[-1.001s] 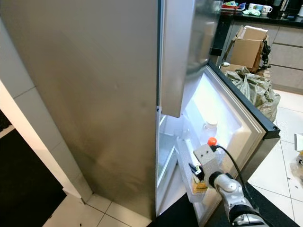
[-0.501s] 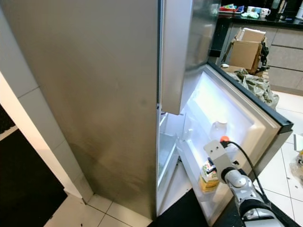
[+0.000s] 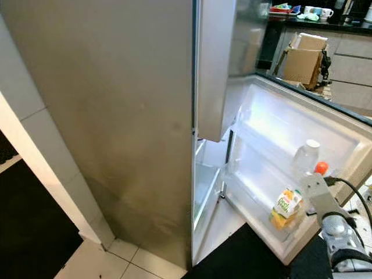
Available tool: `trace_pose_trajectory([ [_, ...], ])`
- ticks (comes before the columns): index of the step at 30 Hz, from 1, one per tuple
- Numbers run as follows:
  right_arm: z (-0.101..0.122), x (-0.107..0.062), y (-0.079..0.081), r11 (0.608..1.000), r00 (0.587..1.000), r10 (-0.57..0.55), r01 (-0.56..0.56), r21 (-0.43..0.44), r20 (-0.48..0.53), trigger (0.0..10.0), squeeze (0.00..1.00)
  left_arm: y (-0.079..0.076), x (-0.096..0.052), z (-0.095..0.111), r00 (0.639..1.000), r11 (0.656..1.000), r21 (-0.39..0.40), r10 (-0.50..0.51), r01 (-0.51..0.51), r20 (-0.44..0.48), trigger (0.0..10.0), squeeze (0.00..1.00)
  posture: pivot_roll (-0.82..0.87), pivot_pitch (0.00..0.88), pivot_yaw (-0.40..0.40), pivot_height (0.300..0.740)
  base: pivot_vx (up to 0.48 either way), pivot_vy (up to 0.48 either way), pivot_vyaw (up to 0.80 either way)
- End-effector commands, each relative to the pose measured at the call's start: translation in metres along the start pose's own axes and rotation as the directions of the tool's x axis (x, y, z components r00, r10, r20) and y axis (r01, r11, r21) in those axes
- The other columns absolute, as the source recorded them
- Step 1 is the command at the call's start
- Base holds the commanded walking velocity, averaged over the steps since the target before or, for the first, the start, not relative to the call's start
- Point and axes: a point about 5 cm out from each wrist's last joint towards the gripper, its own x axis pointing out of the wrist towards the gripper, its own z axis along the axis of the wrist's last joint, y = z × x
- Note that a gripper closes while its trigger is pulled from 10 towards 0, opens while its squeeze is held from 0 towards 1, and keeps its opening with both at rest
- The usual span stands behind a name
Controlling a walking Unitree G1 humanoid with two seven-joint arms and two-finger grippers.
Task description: Restocking fridge
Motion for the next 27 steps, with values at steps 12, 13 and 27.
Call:
trace_pose_trajectory([
  [12,-0.033,-0.012,0.027,0.994,0.985,0.108,-0.105,0.032,-0.136,10.0,0.00,-0.007,0.001,-0.002,0.999,1.000,0.000,-0.031,0.031,-0.004,10.0,0.00,-0.07,0.000,-0.033,0.740,0.000,0.000,0.00],
  [13,-0.040,-0.017,0.039,0.987,0.974,0.158,-0.151,0.053,-0.164,10.0,0.00,-0.008,0.001,-0.001,0.999,0.999,0.001,-0.032,0.032,-0.001,10.0,0.00,-0.06,0.000,-0.034,0.740,0.000,0.000,0.00],
  [27,-0.127,-0.099,0.132,0.860,0.750,0.499,-0.491,0.140,-0.433,10.0,0.00,-0.007,0.001,0.000,1.000,1.000,0.014,-0.023,0.023,0.005,10.0,0.00,-0.06,0.000,-0.033,0.740,0.000,0.000,0.00],
])
